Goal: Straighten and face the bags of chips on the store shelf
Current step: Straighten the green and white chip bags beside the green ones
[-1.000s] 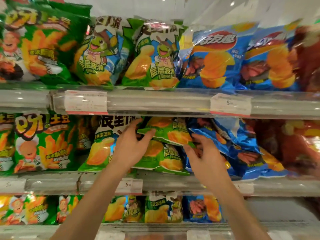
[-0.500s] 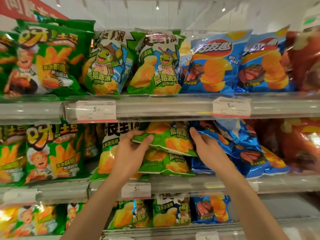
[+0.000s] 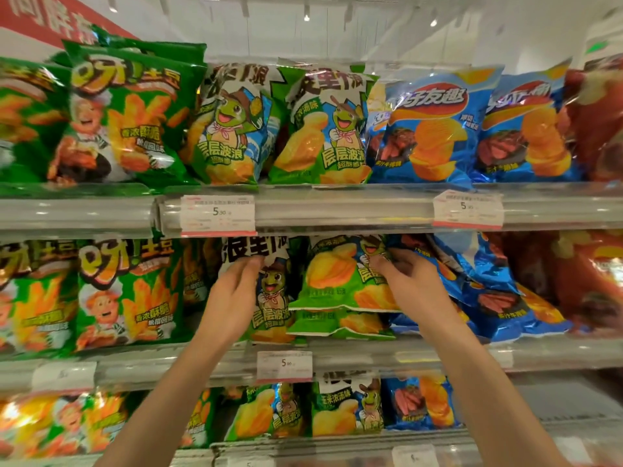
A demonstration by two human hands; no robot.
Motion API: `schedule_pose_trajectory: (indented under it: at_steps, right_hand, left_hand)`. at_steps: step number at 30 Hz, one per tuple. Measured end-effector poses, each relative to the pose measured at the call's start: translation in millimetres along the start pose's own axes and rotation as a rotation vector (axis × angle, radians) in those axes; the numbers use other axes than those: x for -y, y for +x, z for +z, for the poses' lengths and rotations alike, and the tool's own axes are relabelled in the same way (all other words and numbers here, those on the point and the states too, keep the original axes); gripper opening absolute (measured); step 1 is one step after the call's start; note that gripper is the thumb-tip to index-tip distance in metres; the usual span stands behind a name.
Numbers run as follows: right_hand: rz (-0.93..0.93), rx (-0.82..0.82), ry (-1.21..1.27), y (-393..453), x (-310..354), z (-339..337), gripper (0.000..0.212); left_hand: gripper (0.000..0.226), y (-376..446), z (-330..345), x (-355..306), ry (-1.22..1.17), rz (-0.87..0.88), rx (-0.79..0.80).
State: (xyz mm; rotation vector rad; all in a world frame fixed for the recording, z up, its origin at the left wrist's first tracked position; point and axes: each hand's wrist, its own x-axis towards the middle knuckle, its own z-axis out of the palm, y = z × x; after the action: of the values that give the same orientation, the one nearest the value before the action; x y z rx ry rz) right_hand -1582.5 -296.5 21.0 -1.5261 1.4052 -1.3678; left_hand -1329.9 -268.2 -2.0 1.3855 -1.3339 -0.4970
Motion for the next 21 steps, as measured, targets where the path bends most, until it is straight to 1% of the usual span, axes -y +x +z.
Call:
schedule_pose_trajectory:
  at_steps: [2,9,12,15,16,18,21]
  right_hand:
    - [-0.010,-0.016,0.014,-8,-2,-1,0.050]
    - [-0.041,-0.122,0.075,-35,-5,6,0.047]
    - [-0.087,-0.040,0.089,-46,-6,18,0.047]
    - [-0.125,0.060,0.085,-53,-9,29,0.052]
    - [-0.137,0.084,0.090,-55,-10,31,0.054]
    - [-0.164,0.123,0.098,-60,-10,33,0.056]
    - [-0.187,0.174,0.136,-69,-7,35,0.062]
  left_hand:
    - [0.043,3,-1,-1,-0.003,-0.018,0.020]
    - [0.044,0,-8,-8,-0.010,-0.064,0.102]
    - [0.055,-3,-8,-12,0.000,-0.072,0.150]
    - [0.087,-3,-6,-15,-0.113,-0.110,0.186]
    - [0.093,-6,-6,-19,-0.127,-0.134,0.199]
    - [0.096,-12,-7,-25,-0.124,-0.168,0.215]
    - [0.099,-21,-13,-22,-0.139,-0.163,0.174]
